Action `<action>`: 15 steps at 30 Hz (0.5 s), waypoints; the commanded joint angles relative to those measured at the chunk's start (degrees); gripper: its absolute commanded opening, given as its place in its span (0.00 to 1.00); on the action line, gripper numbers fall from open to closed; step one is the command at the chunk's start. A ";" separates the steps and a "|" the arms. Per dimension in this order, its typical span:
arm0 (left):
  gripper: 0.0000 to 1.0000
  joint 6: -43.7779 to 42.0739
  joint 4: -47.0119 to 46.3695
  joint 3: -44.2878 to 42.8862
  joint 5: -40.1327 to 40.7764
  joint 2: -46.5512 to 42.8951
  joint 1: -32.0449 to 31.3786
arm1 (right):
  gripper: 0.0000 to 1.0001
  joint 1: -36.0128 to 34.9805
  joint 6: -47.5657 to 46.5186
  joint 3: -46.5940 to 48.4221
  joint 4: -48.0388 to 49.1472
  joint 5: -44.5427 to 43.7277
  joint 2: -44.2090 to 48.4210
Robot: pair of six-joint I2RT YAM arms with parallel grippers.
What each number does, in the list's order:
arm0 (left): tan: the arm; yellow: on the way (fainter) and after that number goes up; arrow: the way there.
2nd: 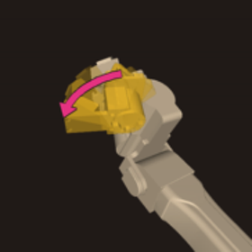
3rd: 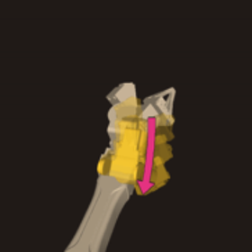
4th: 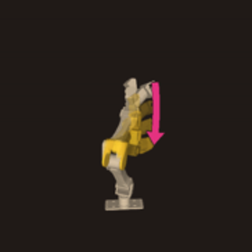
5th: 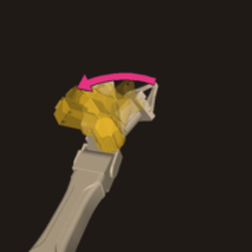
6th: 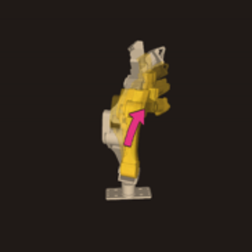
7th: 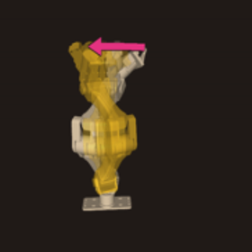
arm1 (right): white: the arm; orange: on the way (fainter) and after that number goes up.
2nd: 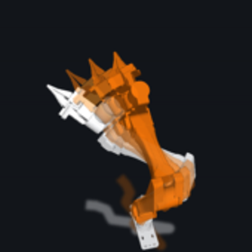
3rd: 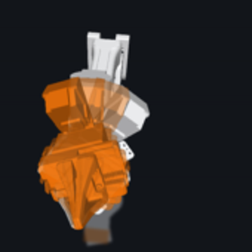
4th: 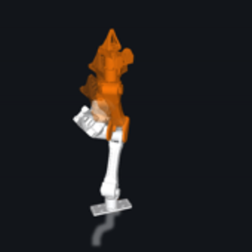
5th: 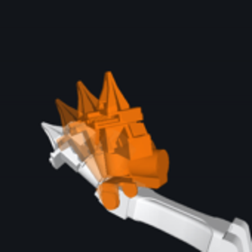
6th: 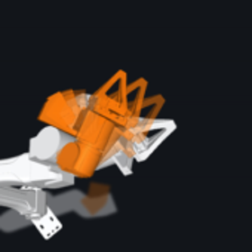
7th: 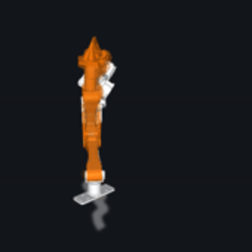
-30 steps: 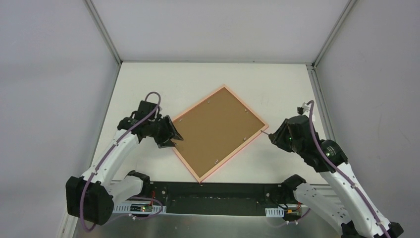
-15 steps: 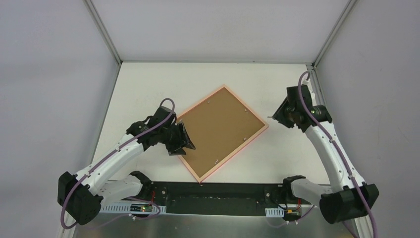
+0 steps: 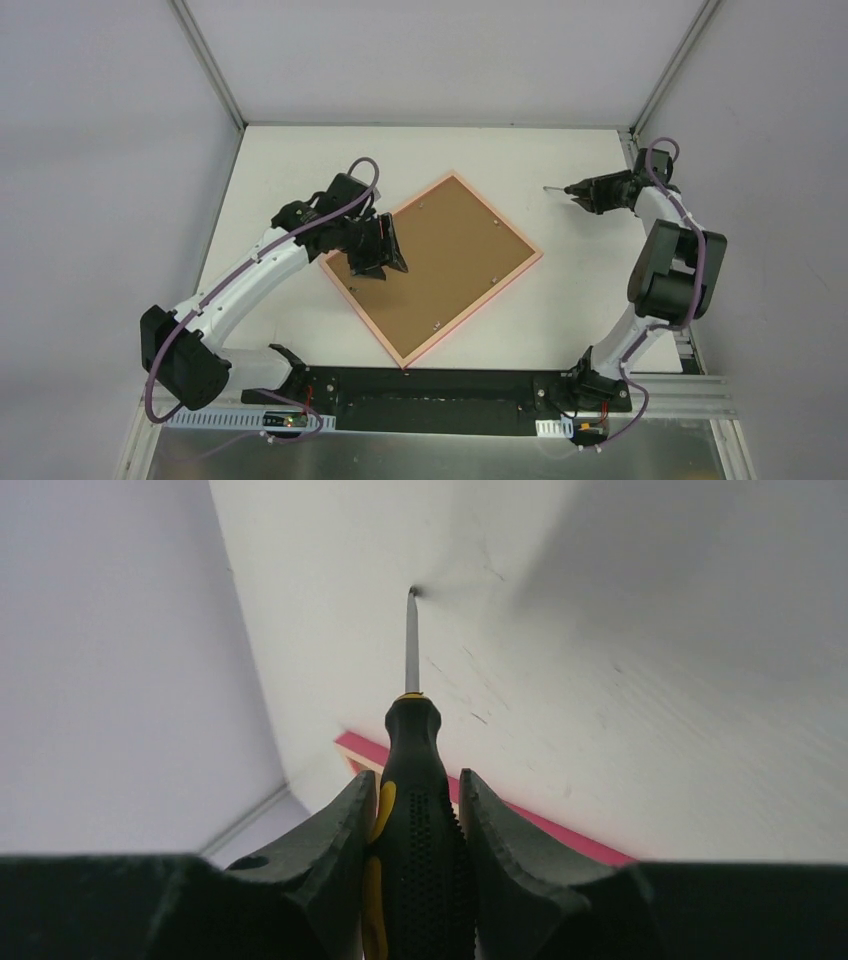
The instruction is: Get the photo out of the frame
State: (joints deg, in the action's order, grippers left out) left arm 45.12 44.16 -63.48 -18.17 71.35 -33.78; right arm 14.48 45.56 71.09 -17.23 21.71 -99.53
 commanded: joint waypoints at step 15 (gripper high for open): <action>0.55 -21.44 13.16 -16.87 5.17 8.86 0.29 | 0.17 2.44 51.97 -3.08 45.93 9.41 -24.20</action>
State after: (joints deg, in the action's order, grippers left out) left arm 27.11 54.61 -77.65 -14.85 79.70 -33.71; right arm 15.53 89.06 70.65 28.25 30.46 -123.87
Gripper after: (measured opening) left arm 0.554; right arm 0.357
